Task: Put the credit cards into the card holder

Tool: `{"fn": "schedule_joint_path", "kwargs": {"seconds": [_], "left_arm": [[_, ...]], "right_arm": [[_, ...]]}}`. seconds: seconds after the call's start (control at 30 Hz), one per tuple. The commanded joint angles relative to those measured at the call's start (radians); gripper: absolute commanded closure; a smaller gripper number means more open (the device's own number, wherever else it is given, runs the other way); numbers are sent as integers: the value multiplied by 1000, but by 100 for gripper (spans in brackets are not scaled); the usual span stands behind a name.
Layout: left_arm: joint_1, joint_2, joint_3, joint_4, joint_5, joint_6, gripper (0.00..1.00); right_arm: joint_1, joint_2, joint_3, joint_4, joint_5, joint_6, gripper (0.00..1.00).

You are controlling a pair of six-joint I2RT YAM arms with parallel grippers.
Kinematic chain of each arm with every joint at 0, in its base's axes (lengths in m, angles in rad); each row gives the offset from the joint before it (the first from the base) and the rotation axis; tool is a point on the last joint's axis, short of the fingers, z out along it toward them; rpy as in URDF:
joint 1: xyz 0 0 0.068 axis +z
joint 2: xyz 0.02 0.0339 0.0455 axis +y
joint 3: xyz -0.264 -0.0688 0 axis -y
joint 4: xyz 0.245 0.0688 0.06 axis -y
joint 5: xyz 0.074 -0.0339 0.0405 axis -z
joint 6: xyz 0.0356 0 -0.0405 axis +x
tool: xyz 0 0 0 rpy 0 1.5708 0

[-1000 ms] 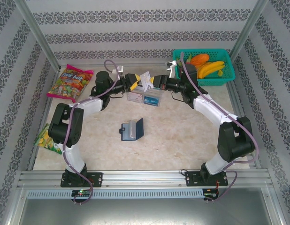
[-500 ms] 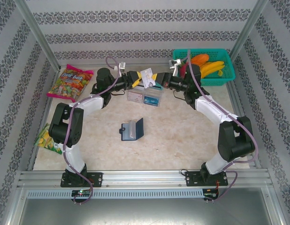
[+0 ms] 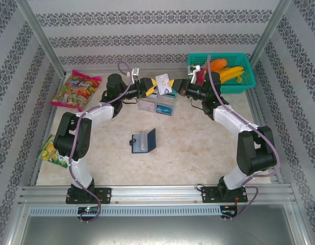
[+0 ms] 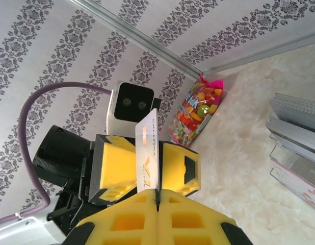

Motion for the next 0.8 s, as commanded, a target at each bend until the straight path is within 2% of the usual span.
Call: {"fn": "schedule_joint_path", "kwargs": {"seconds": [0.0, 0.3, 0.53, 0.63, 0.77], "left_arm": [[-19, -26, 29, 30, 53, 18, 51], [-23, -10, 38, 77, 56, -22, 50], [-43, 1, 68, 64, 67, -17, 52], [-44, -1, 68, 69, 68, -20, 56], [-43, -13, 64, 40, 63, 3, 75]], "right_arm": [[-28, -13, -25, 49, -5, 24, 97], [-21, -38, -30, 42, -10, 6, 97], [38, 2, 15, 42, -33, 12, 97], [59, 16, 28, 44, -39, 14, 97], [51, 15, 14, 48, -27, 11, 97]]}}
